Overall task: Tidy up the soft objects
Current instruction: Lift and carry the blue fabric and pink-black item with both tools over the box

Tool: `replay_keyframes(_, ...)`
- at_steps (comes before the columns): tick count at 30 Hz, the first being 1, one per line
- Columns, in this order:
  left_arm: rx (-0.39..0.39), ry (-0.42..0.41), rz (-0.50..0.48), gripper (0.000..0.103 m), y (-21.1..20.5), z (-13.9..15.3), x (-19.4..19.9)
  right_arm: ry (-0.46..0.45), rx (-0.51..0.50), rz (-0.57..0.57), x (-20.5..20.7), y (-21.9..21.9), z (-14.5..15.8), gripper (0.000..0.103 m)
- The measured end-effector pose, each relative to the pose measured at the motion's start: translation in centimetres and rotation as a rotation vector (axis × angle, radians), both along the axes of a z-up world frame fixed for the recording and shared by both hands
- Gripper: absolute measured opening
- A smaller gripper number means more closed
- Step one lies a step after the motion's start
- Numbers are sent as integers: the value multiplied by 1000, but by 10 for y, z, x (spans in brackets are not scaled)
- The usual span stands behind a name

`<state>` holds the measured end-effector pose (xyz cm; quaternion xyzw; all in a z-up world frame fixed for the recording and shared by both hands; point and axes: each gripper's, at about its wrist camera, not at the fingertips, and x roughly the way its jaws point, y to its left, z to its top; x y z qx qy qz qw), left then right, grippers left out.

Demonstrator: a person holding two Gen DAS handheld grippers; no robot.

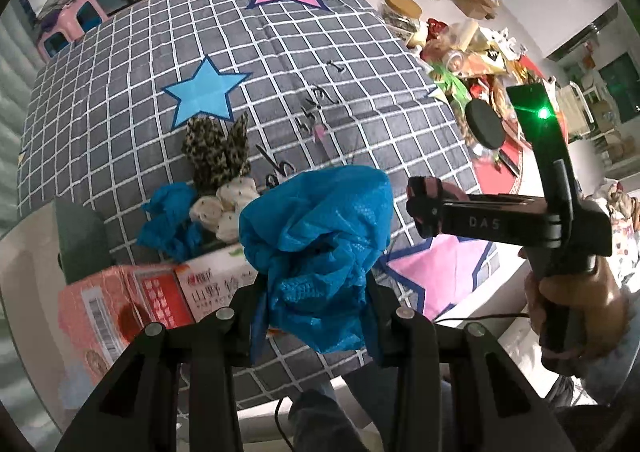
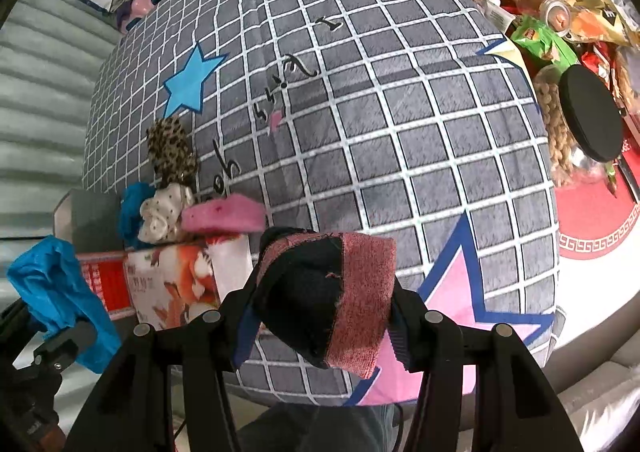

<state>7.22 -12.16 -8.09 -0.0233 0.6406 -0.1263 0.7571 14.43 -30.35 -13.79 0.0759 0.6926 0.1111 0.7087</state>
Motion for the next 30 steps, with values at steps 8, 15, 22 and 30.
replay_keyframes(8, -8, 10, -6, 42, 4, 0, -25, 5, -15, 22, -23, 8, 5, 56)
replay_keyframes(15, -9, 17, -14, 42, 13, -4, -50, 4, -23, 75, -47, 30, 10, 56)
replay_keyframes(22, -10, -3, 39, 42, 41, -1, -73, 8, -33, 151, -71, 67, 14, 56)
replay_keyframes(30, -13, -55, 127, 42, 83, 11, -102, -12, -40, 291, -94, 121, 25, 56)
